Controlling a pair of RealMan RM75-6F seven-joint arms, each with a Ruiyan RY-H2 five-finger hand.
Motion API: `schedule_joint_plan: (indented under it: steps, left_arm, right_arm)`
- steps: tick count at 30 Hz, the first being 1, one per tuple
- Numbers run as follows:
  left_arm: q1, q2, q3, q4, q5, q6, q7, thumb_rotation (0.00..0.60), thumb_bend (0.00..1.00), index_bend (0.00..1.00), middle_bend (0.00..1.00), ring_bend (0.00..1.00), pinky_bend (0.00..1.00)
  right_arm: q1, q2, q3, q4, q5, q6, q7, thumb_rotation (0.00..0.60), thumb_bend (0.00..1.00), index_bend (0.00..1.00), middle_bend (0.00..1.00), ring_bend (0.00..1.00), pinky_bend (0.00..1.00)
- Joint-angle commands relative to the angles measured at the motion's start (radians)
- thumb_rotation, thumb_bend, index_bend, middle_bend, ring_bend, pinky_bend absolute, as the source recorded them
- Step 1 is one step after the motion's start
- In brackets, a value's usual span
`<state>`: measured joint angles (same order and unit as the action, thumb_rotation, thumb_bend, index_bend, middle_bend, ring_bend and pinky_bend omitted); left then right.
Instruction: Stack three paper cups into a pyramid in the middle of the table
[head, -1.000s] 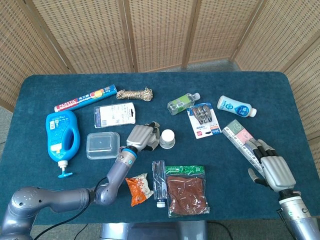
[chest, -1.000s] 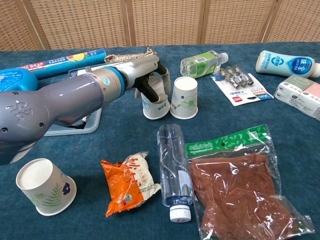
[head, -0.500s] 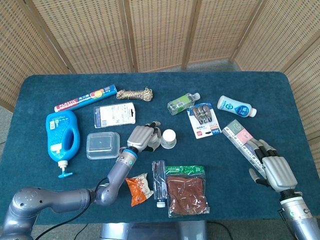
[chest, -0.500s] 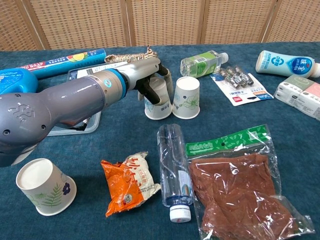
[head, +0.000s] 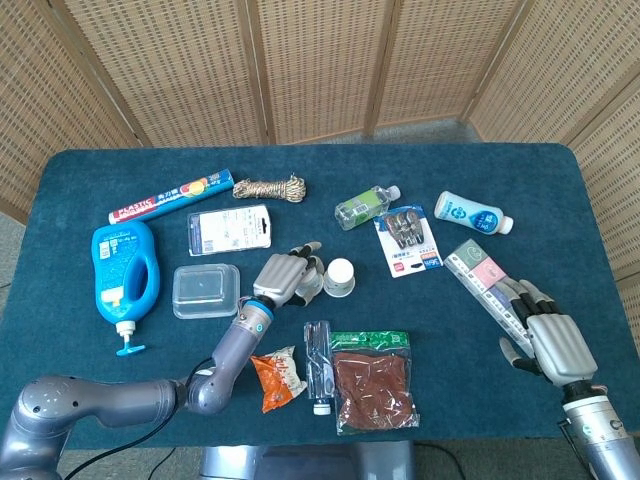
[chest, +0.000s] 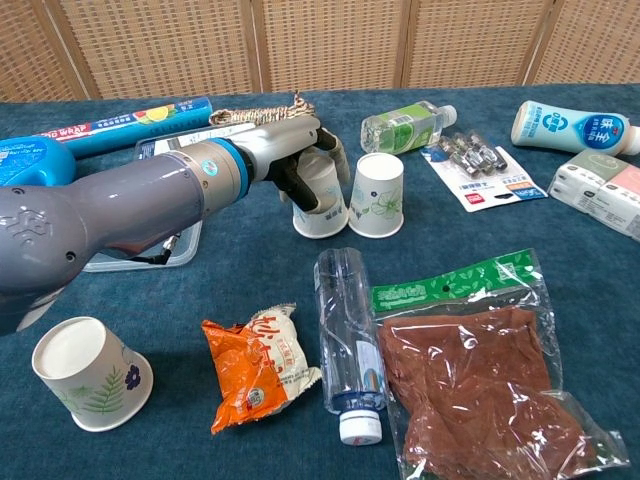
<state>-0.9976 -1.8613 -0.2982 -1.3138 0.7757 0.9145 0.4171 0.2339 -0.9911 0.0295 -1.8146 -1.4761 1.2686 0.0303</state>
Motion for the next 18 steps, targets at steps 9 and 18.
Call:
schedule_joint_plan:
  steps: [9, 18]
  left_arm:
    - [0.027, 0.034, 0.014, -0.039, 0.017, 0.011, -0.013, 0.6, 0.46, 0.33, 0.1, 0.18, 0.5]
    - [0.03, 0.027, 0.01, -0.026, 0.033, 0.005, -0.034, 0.6, 0.46, 0.33, 0.1, 0.17, 0.5]
  right_arm:
    - [0.0, 0.0, 0.002, -0.013, 0.0, -0.003, -0.013, 0.6, 0.46, 0.07, 0.05, 0.0, 0.17]
    - [-0.003, 0.004, 0.002, -0.027, -0.001, 0.001, -0.024, 0.6, 0.46, 0.07, 0.05, 0.0, 0.17]
